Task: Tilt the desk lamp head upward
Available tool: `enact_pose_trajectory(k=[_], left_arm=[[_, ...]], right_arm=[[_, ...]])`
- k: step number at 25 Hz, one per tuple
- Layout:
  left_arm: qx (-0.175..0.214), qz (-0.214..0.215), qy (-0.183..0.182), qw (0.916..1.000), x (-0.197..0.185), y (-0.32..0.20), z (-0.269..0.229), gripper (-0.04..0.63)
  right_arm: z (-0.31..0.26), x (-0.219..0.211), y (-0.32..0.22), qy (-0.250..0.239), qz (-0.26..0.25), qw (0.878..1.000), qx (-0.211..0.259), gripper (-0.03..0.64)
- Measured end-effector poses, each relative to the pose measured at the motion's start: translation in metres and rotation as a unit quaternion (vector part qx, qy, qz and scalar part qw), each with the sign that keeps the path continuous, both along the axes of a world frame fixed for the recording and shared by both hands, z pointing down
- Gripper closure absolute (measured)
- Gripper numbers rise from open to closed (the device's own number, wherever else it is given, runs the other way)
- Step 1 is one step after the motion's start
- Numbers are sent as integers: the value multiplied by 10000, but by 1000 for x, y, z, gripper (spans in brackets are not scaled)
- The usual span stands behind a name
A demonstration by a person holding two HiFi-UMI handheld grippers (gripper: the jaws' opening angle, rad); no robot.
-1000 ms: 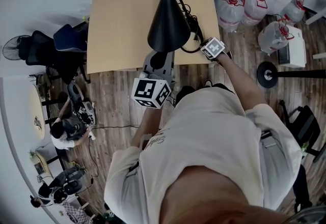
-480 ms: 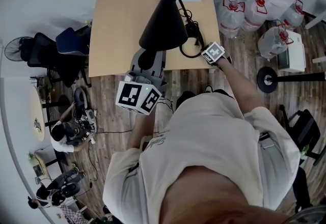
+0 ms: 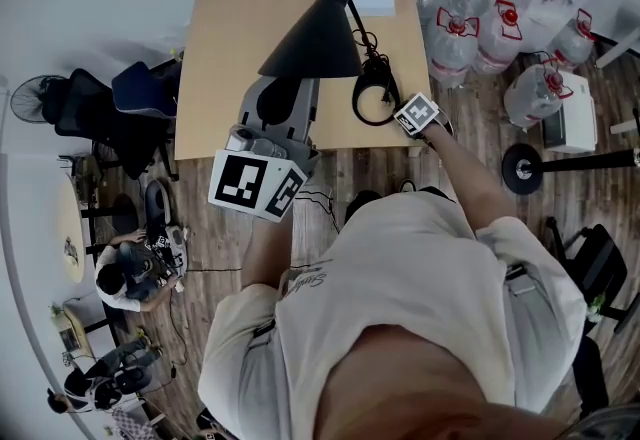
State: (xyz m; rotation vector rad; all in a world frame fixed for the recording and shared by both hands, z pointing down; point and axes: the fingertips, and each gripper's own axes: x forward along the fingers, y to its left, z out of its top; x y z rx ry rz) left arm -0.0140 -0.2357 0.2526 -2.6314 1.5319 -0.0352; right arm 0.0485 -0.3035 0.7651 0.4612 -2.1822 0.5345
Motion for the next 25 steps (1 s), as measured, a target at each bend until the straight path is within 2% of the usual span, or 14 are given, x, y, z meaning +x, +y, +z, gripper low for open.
enact_pose_trajectory(k=[5, 11, 19, 25], left_arm=[[127, 238, 314, 9991, 1, -7, -18, 580], [323, 236, 446, 9982, 2, -16, -36, 580], [224, 378, 627, 9971, 3, -12, -29, 580], [-19, 372, 583, 9976, 0, -10, -6, 580]], right_arm=[[1, 0, 1, 97, -32, 9999, -48, 621], [0, -1, 1, 163, -53, 9998, -118, 621], [-2, 0, 1, 55, -39, 9999, -100, 621], [0, 0, -2, 127, -141, 9998, 18, 621]])
